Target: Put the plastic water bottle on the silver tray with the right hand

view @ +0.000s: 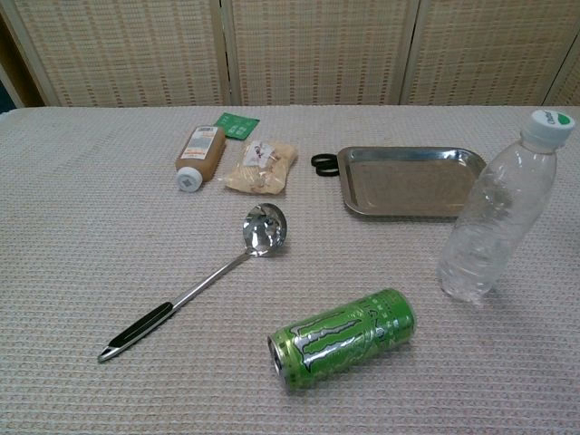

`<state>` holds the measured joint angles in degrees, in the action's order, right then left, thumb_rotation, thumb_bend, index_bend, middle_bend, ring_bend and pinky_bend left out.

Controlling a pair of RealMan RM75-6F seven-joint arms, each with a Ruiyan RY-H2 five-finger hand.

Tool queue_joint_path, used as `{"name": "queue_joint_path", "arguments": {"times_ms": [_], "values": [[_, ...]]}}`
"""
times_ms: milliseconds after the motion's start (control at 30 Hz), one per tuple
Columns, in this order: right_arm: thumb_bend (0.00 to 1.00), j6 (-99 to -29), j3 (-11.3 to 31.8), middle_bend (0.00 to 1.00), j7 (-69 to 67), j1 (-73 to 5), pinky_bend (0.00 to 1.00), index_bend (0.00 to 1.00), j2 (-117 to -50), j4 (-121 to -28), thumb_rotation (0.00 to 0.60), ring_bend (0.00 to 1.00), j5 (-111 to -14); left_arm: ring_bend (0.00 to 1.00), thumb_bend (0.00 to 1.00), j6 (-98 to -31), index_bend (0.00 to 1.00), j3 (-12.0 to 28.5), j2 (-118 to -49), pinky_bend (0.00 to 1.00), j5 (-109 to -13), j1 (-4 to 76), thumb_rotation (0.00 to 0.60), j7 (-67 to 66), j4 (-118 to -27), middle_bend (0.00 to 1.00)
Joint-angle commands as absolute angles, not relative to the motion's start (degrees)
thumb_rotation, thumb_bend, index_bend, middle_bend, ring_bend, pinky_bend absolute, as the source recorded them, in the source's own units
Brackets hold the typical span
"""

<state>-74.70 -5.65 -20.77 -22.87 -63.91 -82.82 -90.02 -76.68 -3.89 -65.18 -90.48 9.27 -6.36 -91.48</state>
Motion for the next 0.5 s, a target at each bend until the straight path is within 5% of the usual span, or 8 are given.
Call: {"name": "queue_joint_path", "arguments": {"times_ms": [33, 500], "values": [[0.0, -74.27, -5.33, 0.0, -23.39, -22.22, 0.12, 0.0, -63.03, -83.92, 0.6, 0.0, -91.16, 0.27, 0.58, -76.55, 0.3, -3.9, -65.2, 0.39, -90.46, 9.32, 0.6, -6.38, -91.63, 0.27], [0.0, -70.33, -5.59, 0.0, -25.3, -22.39, 0.12, 0.0, -61.07, -85.56, 0.6, 0.0, -92.3, 0.27, 0.58, -77.08, 0.3, -3.79, -65.07, 0.39, -90.4, 9.12, 0.6, -6.19, -91.87, 0.27]]}}
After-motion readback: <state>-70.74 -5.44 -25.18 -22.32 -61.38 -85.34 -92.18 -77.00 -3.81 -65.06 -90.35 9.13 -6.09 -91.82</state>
